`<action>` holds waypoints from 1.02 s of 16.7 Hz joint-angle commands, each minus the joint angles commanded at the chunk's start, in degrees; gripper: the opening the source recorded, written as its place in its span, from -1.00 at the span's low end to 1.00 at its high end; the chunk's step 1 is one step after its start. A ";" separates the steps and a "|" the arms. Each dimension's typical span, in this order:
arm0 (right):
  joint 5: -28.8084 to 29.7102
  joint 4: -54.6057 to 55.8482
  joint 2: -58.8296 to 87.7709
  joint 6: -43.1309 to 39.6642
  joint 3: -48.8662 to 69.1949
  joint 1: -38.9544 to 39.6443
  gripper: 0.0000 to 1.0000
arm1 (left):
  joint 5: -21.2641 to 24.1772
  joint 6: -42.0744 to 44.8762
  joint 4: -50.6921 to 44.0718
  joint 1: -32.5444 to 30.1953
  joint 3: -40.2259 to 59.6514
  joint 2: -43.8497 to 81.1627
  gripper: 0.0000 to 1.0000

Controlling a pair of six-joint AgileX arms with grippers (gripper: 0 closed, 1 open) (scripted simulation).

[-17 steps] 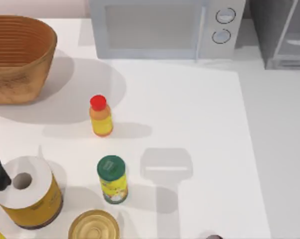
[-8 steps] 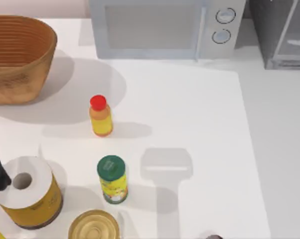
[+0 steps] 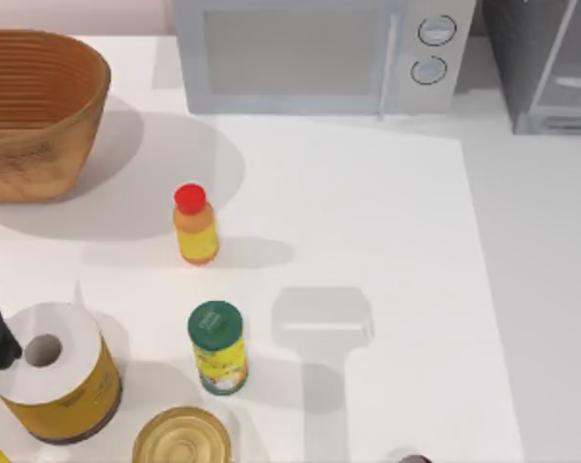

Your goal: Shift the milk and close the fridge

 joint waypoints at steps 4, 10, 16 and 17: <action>0.12 0.16 -0.13 0.12 -0.19 0.26 1.00 | 0.00 0.00 0.00 0.00 0.00 0.00 1.00; 3.39 11.10 -0.27 11.08 -0.39 10.34 1.00 | 0.00 0.00 0.00 0.00 0.00 0.00 1.00; 6.55 31.71 -0.63 34.63 -0.16 24.79 1.00 | 0.00 0.00 0.00 0.00 0.00 0.00 1.00; 7.11 35.96 -0.60 40.01 -0.23 27.39 1.00 | 0.00 0.00 0.00 0.00 0.00 0.00 1.00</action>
